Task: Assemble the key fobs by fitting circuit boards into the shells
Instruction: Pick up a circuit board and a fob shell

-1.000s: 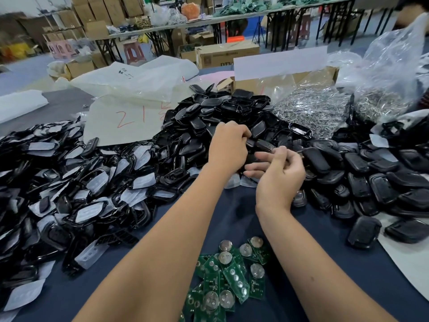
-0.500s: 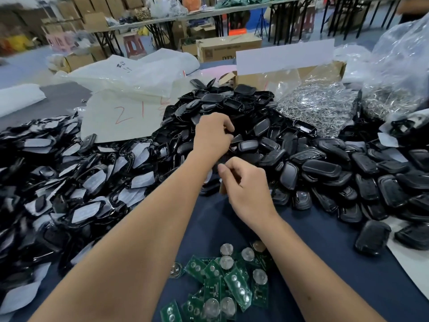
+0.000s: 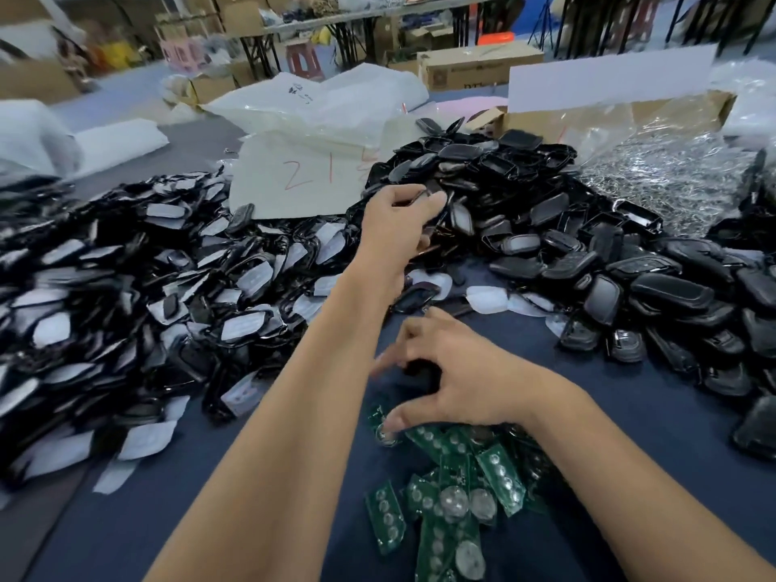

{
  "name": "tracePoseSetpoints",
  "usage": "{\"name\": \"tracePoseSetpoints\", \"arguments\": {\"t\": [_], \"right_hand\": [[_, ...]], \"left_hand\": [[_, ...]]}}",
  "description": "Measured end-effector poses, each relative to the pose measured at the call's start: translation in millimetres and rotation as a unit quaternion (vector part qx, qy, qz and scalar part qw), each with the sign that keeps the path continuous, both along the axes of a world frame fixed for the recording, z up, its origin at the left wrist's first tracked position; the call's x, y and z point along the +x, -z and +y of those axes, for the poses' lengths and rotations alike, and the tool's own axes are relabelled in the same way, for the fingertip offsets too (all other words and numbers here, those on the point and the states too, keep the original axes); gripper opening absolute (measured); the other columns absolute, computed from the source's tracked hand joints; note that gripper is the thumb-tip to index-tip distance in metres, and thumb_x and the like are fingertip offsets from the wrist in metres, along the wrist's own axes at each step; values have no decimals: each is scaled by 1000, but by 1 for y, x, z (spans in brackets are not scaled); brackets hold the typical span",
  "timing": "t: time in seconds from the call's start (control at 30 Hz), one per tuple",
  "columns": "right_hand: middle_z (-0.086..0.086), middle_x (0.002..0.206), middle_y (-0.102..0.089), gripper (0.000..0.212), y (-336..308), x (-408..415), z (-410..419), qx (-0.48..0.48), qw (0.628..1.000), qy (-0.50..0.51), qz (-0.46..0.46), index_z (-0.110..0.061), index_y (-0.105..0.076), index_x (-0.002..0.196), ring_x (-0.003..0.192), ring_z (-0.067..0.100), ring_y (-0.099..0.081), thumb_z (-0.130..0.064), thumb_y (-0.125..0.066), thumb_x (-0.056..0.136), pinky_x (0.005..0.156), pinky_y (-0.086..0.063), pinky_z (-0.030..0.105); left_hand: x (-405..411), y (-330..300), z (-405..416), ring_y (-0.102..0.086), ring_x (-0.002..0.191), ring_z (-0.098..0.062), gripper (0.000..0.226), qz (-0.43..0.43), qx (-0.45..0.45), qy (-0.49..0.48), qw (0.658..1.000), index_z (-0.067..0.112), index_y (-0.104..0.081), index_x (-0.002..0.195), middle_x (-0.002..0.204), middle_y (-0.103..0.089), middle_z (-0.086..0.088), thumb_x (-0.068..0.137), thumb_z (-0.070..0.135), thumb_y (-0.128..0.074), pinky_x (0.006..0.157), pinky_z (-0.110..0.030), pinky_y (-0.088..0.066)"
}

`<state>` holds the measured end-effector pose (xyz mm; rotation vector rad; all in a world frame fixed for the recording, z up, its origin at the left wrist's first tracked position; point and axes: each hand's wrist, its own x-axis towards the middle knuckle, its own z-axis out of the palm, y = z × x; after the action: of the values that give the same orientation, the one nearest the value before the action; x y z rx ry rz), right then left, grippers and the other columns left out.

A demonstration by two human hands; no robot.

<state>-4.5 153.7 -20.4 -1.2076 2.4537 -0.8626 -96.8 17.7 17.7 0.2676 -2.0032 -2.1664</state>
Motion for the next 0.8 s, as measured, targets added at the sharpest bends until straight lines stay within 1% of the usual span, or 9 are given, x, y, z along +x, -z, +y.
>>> {"name": "tracePoseSetpoints", "arguments": {"t": [0.07, 0.2, 0.33, 0.43, 0.5, 0.57, 0.7, 0.77, 0.8], "right_hand": [[-13, 105, -49, 45, -1, 5, -8, 21, 1000, -15, 0, -44, -72, 112, 99, 12, -35, -58, -88, 72, 99, -37, 33], [-16, 111, -59, 35, -5, 8, -9, 11, 998, -23, -55, -40, -63, 94, 112, 14, -41, -44, -91, 74, 110, -33, 40], [-5, 89, -66, 25, -5, 0, 2, -91, 992, 11, -84, -18, -60, 84, 87, 16, -59, -22, -85, 86, 85, -50, 41], [7, 89, -73, 22, 2, -13, 15, -268, 947, 72, -163, -3, -51, 82, 81, 18, -67, -4, -67, 98, 73, -56, 33], [20, 94, -74, 27, 10, -20, 18, -401, 870, 137, -252, -7, -45, 77, 81, 29, -73, 6, -55, 100, 59, -58, 33], [18, 79, -68, 38, 17, -28, 20, -464, 821, 215, -254, -17, -43, 70, 67, 26, -66, 5, -56, 99, 47, -46, 26], [6, 71, -55, 20, 26, -39, 22, -480, 796, 254, -266, -13, -64, 77, 64, 15, -48, -18, -76, 92, 49, -40, 20], [4, 77, -63, 4, 28, -40, 21, -474, 799, 252, -270, -9, -72, 92, 69, 14, -53, -6, -72, 95, 53, -44, 19], [2, 80, -68, 13, 29, -40, 20, -472, 801, 260, -259, -8, -73, 100, 69, 14, -56, 3, -68, 96, 55, -45, 19]], "left_hand": [[12, 7, -3, -48, 48, 0, 25, 9, 32, -6, 999, 10, -61, 115, 89, -55, 0, 94, 11, -74, 50, -18, -41], [35, 16, -3, -42, 50, -7, 8, -8, 58, -27, 998, 10, -56, 104, 79, -50, -2, 106, 17, -57, 41, -18, -33], [59, 29, -10, -50, 44, -12, 39, -31, -9, -40, 999, 7, -60, 87, 64, -64, -4, 113, 23, -36, 35, -16, -33], [71, 43, -16, -46, 38, -6, 36, -44, -48, -49, 997, 10, -60, 86, 59, -63, 1, 112, 23, -39, 37, -17, -35], [72, 48, -18, -44, 41, -6, 22, -55, -39, -60, 996, 15, -57, 93, 64, -64, 1, 110, 20, -44, 41, -19, -36], [71, 47, -15, -51, 49, -7, 14, -55, -7, -58, 997, 20, -54, 102, 75, -67, -1, 105, 8, -47, 46, -19, -41], [74, 46, -8, -71, 66, -11, 39, -30, 15, -10, 999, 23, -58, 108, 104, -65, -11, 100, -12, -43, 63, -19, -56], [77, 47, -8, -77, 72, -18, 38, -32, 28, -3, 999, 23, -62, 110, 110, -64, -14, 100, -12, -49, 70, -23, -61], [78, 47, -8, -78, 75, -22, 35, -39, 39, -6, 998, 21, -61, 112, 112, -65, -15, 99, -11, -54, 72, -25, -62]]}}
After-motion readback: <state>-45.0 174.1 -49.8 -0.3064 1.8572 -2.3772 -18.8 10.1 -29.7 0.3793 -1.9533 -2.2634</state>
